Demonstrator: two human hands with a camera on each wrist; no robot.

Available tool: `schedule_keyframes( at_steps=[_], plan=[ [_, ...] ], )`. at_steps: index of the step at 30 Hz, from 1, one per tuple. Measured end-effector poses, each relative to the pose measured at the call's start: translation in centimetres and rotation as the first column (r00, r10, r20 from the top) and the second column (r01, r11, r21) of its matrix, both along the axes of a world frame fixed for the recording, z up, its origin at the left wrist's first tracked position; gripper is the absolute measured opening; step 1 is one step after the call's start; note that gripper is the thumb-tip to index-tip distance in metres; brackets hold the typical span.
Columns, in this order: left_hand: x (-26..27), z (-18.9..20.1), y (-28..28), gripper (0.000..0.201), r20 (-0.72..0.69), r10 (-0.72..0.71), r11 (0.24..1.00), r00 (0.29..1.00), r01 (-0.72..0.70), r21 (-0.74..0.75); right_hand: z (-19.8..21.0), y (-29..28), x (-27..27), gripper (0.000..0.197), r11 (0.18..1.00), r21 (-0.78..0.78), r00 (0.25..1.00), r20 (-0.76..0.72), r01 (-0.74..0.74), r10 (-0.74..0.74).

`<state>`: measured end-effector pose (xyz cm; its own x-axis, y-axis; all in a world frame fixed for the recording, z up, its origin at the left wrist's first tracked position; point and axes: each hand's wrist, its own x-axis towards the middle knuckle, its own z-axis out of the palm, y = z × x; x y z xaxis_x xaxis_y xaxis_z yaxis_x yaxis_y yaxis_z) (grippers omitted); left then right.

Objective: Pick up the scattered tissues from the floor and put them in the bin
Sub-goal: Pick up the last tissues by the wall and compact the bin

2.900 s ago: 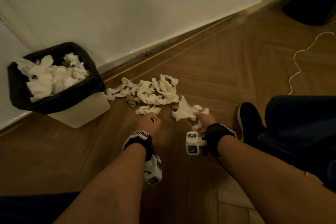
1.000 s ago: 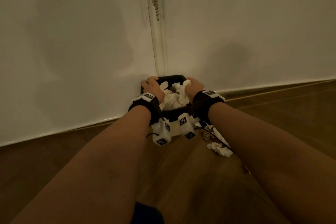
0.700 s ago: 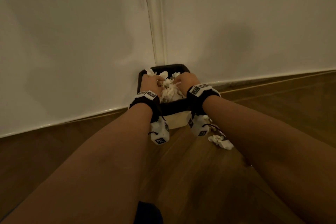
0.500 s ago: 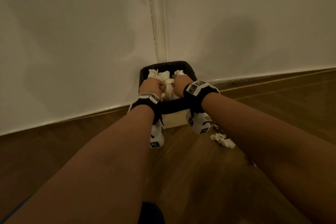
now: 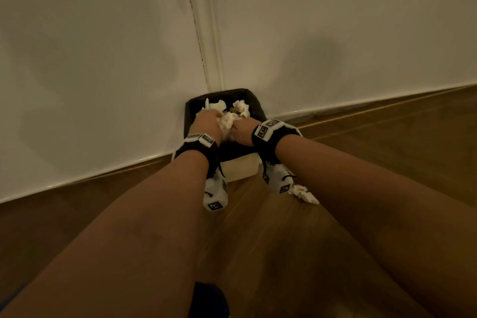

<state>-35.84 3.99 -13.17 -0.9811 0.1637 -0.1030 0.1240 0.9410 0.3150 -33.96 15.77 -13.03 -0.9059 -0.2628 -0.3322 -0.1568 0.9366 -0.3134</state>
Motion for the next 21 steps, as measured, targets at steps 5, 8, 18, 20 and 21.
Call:
schedule_keyframes(
  at_steps=[5, 8, 18, 20, 21],
  plan=[
    [2.7, 1.2, 1.5, 0.051, -0.461, 0.197, 0.908, 0.866, 0.016, 0.418, 2.7, 3.3, 3.5, 0.038, 0.999, -0.054, 0.999, -0.051, 0.006, -0.008],
    [3.9, 2.9, 4.6, 0.064, -0.581, 0.144, 0.929, 0.801, 0.094, 0.358, 3.4, 7.0, 5.0, 0.035, 0.972, -0.197, 0.968, -0.189, 0.126, -0.164],
    [8.8, -0.7, 15.0, 0.040, -0.453, -0.438, 0.852, 0.776, 0.520, 0.067, -3.3, 20.6, 11.2, 0.030, 0.673, -0.329, 0.672, -0.135, 0.663, -0.728],
    [9.6, -2.3, 16.6, 0.034, -0.360, -0.486, 0.821, 0.797, 0.557, 0.125, -5.4, 22.4, 13.0, 0.027, 0.606, -0.281, 0.607, -0.096, 0.744, -0.789],
    [9.9, -3.1, 17.1, 0.032, -0.314, -0.491, 0.819, 0.812, 0.554, 0.151, -6.3, 23.1, 13.8, 0.027, 0.572, -0.255, 0.575, -0.071, 0.779, -0.815]
  ],
)
